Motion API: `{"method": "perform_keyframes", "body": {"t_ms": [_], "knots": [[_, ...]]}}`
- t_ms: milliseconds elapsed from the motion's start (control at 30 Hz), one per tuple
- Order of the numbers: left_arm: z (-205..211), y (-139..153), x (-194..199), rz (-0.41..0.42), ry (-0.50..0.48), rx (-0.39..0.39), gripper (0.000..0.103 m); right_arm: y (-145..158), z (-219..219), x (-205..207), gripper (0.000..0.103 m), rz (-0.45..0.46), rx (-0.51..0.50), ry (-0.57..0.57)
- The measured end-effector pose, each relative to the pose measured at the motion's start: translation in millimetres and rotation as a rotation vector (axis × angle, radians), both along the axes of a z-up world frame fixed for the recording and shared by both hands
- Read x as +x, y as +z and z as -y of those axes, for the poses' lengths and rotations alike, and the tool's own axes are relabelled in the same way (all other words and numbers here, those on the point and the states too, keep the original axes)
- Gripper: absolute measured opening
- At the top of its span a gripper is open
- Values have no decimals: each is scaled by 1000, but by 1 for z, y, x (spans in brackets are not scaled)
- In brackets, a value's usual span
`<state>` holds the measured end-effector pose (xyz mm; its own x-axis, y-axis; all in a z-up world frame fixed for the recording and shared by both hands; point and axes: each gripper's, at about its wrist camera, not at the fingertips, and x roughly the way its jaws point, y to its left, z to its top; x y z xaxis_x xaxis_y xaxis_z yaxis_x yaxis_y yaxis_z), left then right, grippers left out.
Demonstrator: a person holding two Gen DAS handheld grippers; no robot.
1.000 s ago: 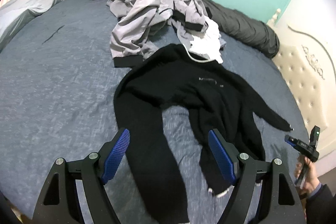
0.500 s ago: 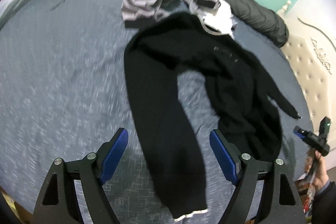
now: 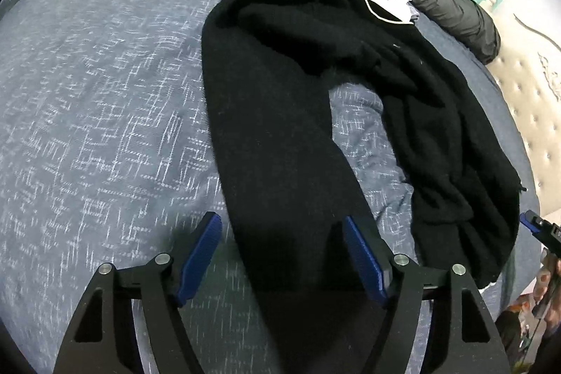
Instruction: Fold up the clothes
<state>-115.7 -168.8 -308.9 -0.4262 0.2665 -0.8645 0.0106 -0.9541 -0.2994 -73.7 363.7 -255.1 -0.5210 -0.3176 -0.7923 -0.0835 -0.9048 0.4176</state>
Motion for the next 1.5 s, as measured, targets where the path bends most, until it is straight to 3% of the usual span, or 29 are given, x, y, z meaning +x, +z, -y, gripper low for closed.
{"method": "perform_keyframes", "body": {"t_ms": [100,167,233,433,600,800,1033,1133,1200,1267,1333,1500], "knots": [[-3,-1,-4,-7,-15,-14,43,-4,0,-2,41,10,-2,-3],[-4,-1,-7,-10,-21,-12,36,-6,1,-3,41,15,2,1],[-3,0,-8,-17,-24,-6,21,-8,2,-3,41,18,4,4],[-4,7,-11,-44,-68,-23,8,-12,4,-6,41,22,0,1],[4,37,-13,-95,-90,-64,7,-12,5,-8,41,18,-8,1],[49,93,-26,-171,-59,-179,7,-9,3,-9,41,11,-11,1],[132,126,-52,-161,127,-342,4,-2,-2,-10,41,7,-2,-1],[149,131,-55,-151,198,-360,4,0,-3,-11,41,10,3,4],[139,133,-50,-164,170,-333,6,1,-1,-11,41,11,1,12],[121,133,-46,-168,113,-292,18,1,2,-13,41,14,5,23],[94,126,-42,-161,27,-225,39,0,6,-14,41,23,11,35],[8,81,-27,-48,-181,8,46,-3,21,-14,42,55,3,97]]}}
